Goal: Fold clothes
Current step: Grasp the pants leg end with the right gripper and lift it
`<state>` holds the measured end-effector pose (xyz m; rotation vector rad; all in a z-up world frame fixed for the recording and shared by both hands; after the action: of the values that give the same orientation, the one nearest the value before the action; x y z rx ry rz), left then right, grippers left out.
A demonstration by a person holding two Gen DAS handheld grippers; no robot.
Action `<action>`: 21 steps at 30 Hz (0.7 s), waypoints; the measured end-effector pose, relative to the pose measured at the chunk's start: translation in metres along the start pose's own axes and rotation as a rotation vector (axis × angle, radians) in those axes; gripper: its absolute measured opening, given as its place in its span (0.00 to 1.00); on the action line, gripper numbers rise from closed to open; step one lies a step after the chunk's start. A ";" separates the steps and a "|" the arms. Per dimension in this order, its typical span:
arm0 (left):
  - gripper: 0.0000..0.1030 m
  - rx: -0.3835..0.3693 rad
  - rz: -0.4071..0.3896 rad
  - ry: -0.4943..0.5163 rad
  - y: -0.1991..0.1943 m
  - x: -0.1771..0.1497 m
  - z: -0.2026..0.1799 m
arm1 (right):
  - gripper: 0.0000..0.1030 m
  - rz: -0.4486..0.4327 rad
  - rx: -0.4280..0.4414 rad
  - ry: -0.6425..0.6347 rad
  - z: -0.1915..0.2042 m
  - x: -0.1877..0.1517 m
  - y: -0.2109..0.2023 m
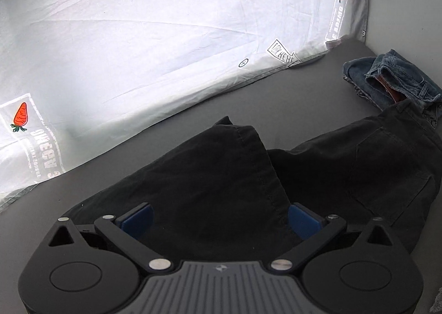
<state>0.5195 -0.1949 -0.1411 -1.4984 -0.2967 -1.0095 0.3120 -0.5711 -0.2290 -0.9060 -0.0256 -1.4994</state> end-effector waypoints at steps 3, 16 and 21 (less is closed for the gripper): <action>1.00 -0.003 0.032 -0.017 0.016 0.012 -0.001 | 0.73 0.007 -0.009 -0.046 0.003 0.008 0.026; 1.00 0.073 0.013 0.000 0.076 0.006 -0.015 | 0.75 0.001 0.129 0.169 -0.018 0.021 0.039; 1.00 0.082 0.027 -0.007 0.092 0.001 -0.014 | 0.88 0.045 0.142 0.103 -0.008 0.016 0.051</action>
<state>0.5787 -0.2280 -0.2045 -1.4280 -0.3182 -0.9596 0.3534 -0.5979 -0.2506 -0.7108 -0.0355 -1.4812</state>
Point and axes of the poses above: each gripper's, at about its wrist camera, not at the fingertips, and y roughly the way its jaws point, z to its left, x to its top, the point moved 1 cm from there along y, roughly the way its jaws point, and after that the axes turned 6 degrees about -z, right-handed, at the moved point
